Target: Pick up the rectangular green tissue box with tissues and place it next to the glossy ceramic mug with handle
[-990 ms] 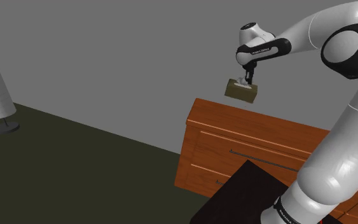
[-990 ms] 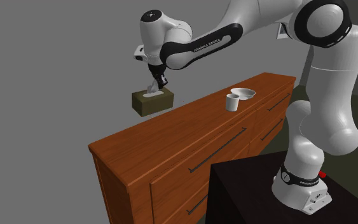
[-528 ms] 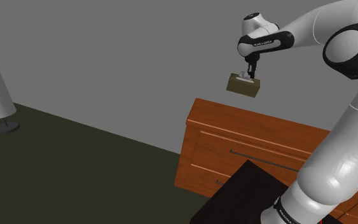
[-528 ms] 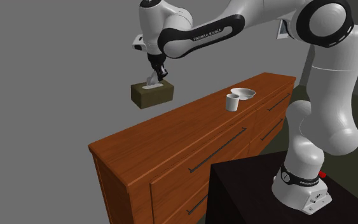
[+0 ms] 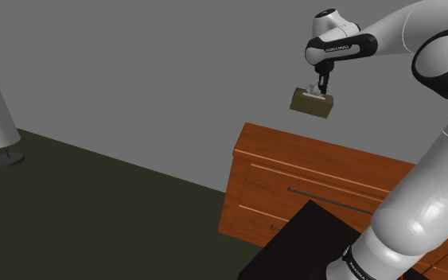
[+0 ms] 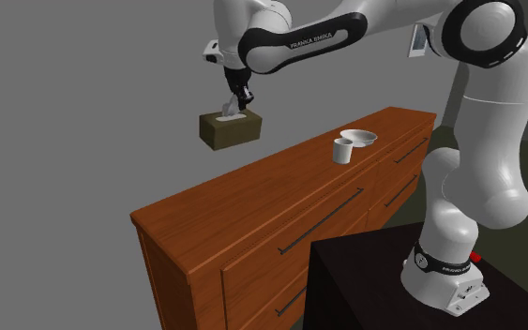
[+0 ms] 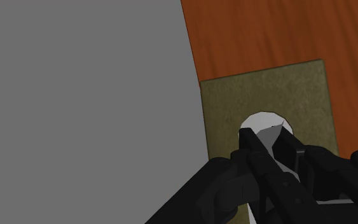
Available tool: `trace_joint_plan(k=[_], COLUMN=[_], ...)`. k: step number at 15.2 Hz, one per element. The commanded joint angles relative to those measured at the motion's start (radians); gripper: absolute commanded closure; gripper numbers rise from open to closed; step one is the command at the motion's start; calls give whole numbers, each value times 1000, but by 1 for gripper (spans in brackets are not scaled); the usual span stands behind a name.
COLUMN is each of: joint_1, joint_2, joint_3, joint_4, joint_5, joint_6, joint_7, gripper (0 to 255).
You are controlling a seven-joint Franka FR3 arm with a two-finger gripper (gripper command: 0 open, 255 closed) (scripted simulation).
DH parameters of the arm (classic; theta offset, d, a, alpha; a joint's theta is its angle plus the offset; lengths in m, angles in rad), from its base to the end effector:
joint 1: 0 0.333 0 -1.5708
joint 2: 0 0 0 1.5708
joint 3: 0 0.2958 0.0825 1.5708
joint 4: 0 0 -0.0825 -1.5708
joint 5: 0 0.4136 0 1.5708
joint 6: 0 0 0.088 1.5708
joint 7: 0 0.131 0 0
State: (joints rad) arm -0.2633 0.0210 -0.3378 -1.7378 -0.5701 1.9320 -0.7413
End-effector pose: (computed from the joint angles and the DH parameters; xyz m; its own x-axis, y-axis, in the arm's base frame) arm 0.4860 -0.3914 0.5322 0.9369 0.2151 -0.2756 0.3272 -0.8171 0.4746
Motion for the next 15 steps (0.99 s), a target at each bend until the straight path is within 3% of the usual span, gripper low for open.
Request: trace_joint_plan(k=[1, 15], joint_1=[-18, -157], joint_2=[-40, -183], joint_3=[-18, -193], joint_4=[-46, -208], joint_5=[-11, -35], joint_6=[25, 207], joint_7=[-25, -274], gripper=[255, 255])
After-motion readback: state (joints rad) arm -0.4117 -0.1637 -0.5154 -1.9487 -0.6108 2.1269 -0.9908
